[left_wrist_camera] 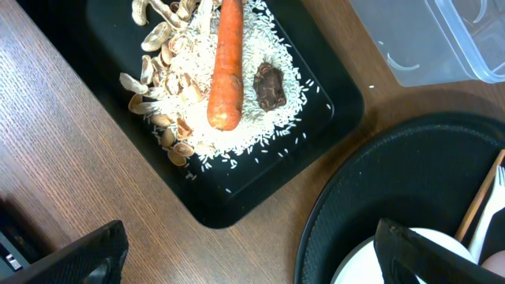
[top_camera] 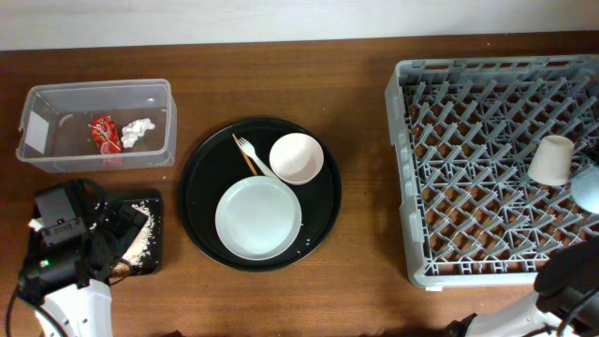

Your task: Sort waste into correct bins and load items into the dishwasher rack

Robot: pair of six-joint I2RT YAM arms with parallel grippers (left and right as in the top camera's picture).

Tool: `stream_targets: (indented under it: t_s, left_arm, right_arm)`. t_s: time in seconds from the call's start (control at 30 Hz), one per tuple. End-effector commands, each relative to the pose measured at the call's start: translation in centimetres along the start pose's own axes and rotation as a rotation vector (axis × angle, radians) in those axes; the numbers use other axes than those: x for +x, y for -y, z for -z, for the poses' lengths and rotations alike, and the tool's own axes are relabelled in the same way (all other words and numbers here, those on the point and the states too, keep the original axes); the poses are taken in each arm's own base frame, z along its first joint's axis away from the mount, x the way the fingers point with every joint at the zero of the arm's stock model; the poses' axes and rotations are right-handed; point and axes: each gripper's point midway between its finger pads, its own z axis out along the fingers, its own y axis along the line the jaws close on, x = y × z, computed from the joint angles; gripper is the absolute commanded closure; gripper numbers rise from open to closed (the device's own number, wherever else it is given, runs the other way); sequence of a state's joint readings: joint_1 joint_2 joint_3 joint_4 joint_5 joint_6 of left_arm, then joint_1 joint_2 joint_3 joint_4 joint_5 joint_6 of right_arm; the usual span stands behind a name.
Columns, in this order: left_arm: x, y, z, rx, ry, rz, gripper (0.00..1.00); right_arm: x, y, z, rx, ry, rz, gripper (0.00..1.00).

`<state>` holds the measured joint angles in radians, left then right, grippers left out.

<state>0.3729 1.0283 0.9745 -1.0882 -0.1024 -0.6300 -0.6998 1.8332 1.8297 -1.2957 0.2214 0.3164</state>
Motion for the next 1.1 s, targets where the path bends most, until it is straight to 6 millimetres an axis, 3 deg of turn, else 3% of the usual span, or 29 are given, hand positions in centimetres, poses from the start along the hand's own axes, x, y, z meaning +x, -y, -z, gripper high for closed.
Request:
stream_targets:
  t_s: [0.0,0.07,0.1,0.17,0.23,0.33,0.43,0.47,0.57,0.67,0.77,0.87,0.97,1.07]
  left_arm:
    - [-0.7,0.1,0.6,0.008,0.027,0.017,0.01]
    - [-0.7,0.1,0.6,0.008,0.027,0.017,0.01]
    - [-0.7,0.1,0.6,0.008,0.027,0.017,0.01]
    - [-0.7,0.1,0.6,0.008,0.027,0.017,0.01]
    - [-0.7,0.1,0.6,0.008,0.027,0.017,0.01]
    - [-0.7,0.1,0.6,0.008,0.027,0.017,0.01]
    - [-0.7,0.1,0.6,0.008,0.027,0.017,0.01]
    - [-0.7,0.1,0.6,0.008,0.027,0.017,0.01]
    - [-0.7,0.1,0.6,0.008,0.027,0.017,0.01]
    - [-0.7,0.1,0.6,0.008,0.027,0.017,0.01]
    - [-0.7,0.1,0.6,0.008,0.027,0.017,0.01]
    - [-0.7,0.1,0.6,0.008,0.027,0.017,0.01]
    - [-0.7,0.1,0.6,0.008,0.027,0.017,0.01]
    - [-0.7,0.1,0.6,0.008,0.027,0.017,0.01]
  right_arm:
    - [0.6,1.5,-1.5,0.041,-0.032,-0.026,0.3]
    - [0.9,1.5,-1.8,0.039,-0.045,-0.027,0.25]
    - [1.0,1.4,-1.8,0.034,-0.048,-0.027,0.15]
    - [1.1,1.3,-1.8,0.024,-0.053,-0.027,0.06]
    - [1.2,1.2,-1.8,0.021,-0.06,-0.025,0.01]
    - [1.7,0.9,-1.8,0.003,-0.079,-0.023,0.01]
    - [2.2,-1.1,-1.3,-0.114,-0.106,-0.026,0.01]
    - [2.3,-2.7,-0.2,-0.192,-0.096,-0.015,0.01]
    - [2.4,-5.1,2.3,-0.278,-0.049,0.024,0.01]
    - [3.6,-9.5,6.7,-0.443,0.016,0.122,0.01]
    - [7.1,-15.4,12.1,-0.638,0.061,0.304,0.0]
    - [11.2,-19.6,14.6,-0.693,0.092,0.51,0.0]
    - [15.5,-22.9,14.9,-0.667,0.081,0.659,0.01]
    - [20.2,-26.0,14.5,-0.654,0.039,0.8,0.11]
